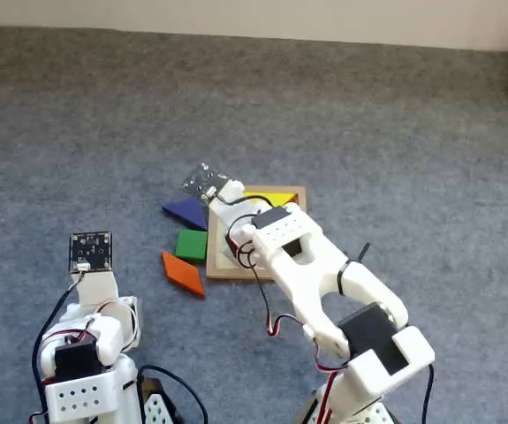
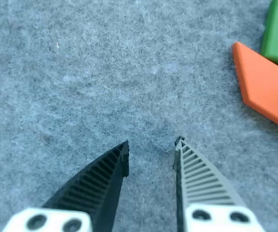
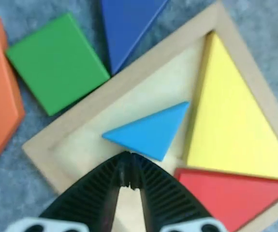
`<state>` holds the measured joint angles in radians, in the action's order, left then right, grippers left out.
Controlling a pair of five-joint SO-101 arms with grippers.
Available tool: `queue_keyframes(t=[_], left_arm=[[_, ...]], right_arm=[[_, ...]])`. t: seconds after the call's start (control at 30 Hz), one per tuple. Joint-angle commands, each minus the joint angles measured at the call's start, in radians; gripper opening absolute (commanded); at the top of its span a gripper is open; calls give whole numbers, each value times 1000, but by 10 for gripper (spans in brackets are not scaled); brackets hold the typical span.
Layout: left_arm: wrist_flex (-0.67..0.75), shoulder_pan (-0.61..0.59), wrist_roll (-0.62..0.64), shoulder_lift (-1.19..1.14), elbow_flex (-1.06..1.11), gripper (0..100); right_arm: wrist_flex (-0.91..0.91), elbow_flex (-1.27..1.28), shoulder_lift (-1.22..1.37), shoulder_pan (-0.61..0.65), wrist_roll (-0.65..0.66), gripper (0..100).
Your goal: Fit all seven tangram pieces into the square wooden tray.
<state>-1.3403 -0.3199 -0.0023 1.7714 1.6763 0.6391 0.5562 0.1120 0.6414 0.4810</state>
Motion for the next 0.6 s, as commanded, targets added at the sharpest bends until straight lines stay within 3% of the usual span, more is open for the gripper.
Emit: queue_keyframes(t=[0.0,0.27,0.57], left_arm=[[-12,-8,-6,53,19,158],[-12,-8,-6,53,19,158],[-12,-8,-6,53,19,158]], right_arm=[[-93,-51,12,8,-9,8],[-318,-41,19,8,-11,9],[-409,-44,88,-16,-11,9]])
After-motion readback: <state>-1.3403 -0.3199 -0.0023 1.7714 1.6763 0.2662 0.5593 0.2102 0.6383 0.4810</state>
